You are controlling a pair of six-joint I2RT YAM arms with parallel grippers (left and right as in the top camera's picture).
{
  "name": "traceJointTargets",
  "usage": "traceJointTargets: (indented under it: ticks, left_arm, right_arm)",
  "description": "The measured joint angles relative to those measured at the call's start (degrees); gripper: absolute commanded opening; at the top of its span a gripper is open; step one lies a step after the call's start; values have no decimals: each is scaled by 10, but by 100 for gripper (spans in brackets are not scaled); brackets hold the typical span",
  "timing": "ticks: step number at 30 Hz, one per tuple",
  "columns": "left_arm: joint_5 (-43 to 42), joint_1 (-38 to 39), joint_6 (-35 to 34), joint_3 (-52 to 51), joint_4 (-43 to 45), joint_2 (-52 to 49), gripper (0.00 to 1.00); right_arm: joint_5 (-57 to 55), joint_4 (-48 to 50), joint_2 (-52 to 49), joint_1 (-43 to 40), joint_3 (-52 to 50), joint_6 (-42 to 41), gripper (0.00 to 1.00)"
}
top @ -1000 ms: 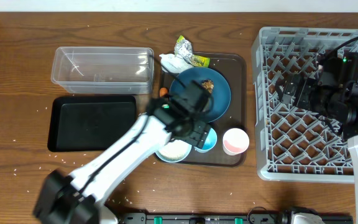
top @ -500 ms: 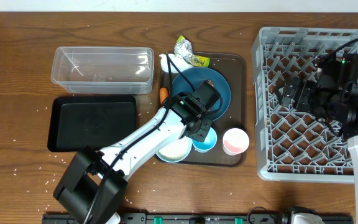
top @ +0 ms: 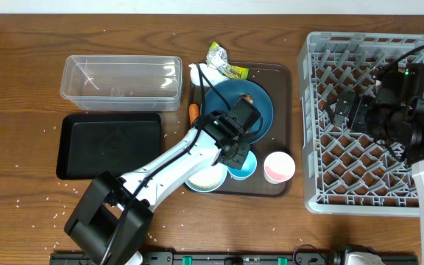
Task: Sort waste into correct bins and load items into the dishwasher rack
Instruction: 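Reach left gripper to the light-blue cup and grasp it, then hand the light-blue cup from left gripper to right gripper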
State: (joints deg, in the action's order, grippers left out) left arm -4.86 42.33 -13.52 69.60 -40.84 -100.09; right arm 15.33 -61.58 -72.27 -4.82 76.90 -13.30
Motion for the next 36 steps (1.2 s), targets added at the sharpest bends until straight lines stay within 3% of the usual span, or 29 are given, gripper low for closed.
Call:
traceJointTargets:
  ticks: [4,6,8,20,27,30,36]
  left_arm:
    - [-10,1,0,-3,1,0,24]
    - [-11,1,0,-9,4,-1,19]
    - [-12,2,-3,-12,6,-5,6]
    - [-20,2,0,-9,-27,9,6]
    - [-35,-46,0,25,-52,150,6]
    - [-112,-108,0,31,1,228,6]
    - [-356,-201,-9,38,110,280,6]
  right_arm:
    - [0,-5,0,0,0,0,99]
    - [0,-7,0,0,0,0,99]
    - [0,-8,0,0,0,0,99]
    - [0,-11,0,0,0,0,99]
    - [11,-12,0,0,0,8,99]
    - [96,-11,0,0,0,62,96]
    - [413,-12,0,5,0,240,93]
